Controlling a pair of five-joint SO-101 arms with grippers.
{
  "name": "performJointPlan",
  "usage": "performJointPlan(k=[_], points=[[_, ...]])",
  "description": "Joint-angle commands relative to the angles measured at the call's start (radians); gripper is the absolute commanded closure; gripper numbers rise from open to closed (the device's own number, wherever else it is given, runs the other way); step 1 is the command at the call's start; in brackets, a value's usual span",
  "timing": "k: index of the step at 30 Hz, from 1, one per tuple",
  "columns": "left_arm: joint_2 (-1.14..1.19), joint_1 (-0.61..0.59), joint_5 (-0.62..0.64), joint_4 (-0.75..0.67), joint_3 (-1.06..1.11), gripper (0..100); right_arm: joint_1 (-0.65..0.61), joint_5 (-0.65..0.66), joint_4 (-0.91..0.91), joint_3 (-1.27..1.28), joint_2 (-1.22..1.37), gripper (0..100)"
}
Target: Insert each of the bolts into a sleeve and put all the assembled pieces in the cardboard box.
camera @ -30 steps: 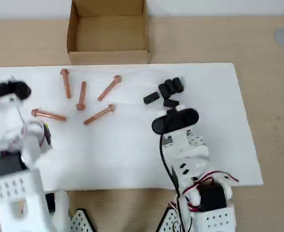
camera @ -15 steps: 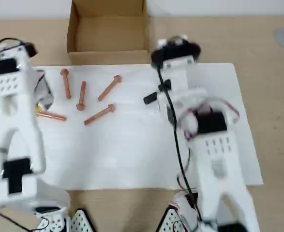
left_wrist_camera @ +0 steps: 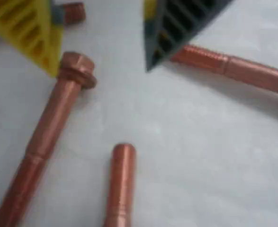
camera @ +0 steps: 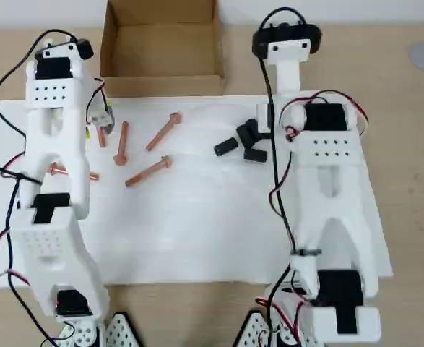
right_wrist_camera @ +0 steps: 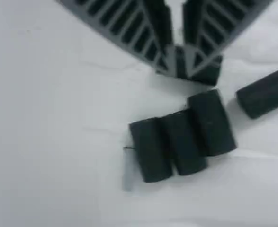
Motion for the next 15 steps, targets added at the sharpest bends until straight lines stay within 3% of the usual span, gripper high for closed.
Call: performJointPlan(k=[1,7,15], points=[[0.035,-0.043,0.04,-0.012,-0.121,86,0.044,-0.005,-0.003,-0.079,0.021,98.9],[0.182,-0.077,-0.031,-0.061,-0.226,79,0.062,-0.005,-0.005,-0.105,0.081,98.9],[0.371,-0.055,-0.094,-0.055,-0.45,78,0.062,-0.005,-0.005,-0.124,0.122,98.9]])
